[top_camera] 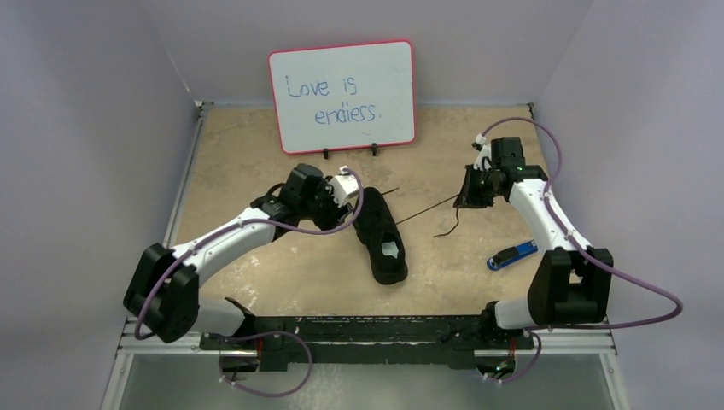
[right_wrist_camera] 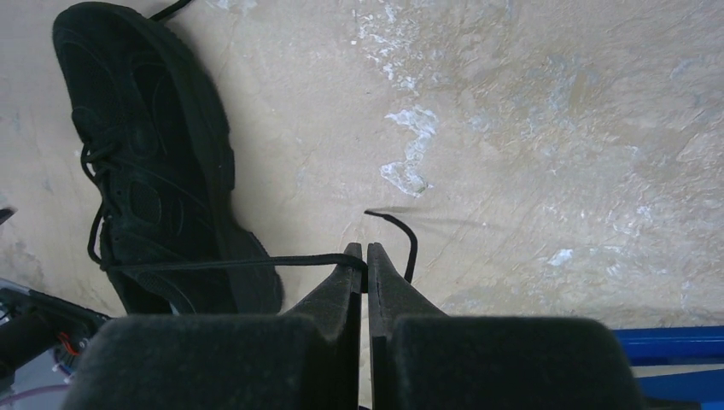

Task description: Tie the shoes

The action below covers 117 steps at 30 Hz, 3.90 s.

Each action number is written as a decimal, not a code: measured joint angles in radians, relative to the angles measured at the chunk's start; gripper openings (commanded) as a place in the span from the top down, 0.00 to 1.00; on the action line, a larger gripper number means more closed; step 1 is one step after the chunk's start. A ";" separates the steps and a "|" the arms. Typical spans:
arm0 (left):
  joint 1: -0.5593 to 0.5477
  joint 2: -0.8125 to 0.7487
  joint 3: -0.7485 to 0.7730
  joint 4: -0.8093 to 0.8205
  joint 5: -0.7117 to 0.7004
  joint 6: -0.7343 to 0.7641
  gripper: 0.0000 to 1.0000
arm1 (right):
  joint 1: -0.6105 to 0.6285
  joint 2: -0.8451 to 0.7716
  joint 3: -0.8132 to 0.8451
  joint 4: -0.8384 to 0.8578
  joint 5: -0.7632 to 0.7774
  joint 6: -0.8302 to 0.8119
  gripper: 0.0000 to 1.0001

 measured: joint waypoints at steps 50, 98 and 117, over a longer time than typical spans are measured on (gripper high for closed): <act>-0.118 -0.110 -0.012 0.013 0.043 -0.564 1.00 | -0.003 -0.152 0.018 -0.053 -0.200 0.096 1.00; -0.124 -0.253 -0.280 0.263 0.032 -0.585 1.00 | 0.460 0.076 0.320 -0.269 0.229 0.238 1.00; -0.124 -0.205 -0.278 0.297 0.051 -0.591 1.00 | 0.426 -0.095 0.076 0.244 -0.247 0.710 1.00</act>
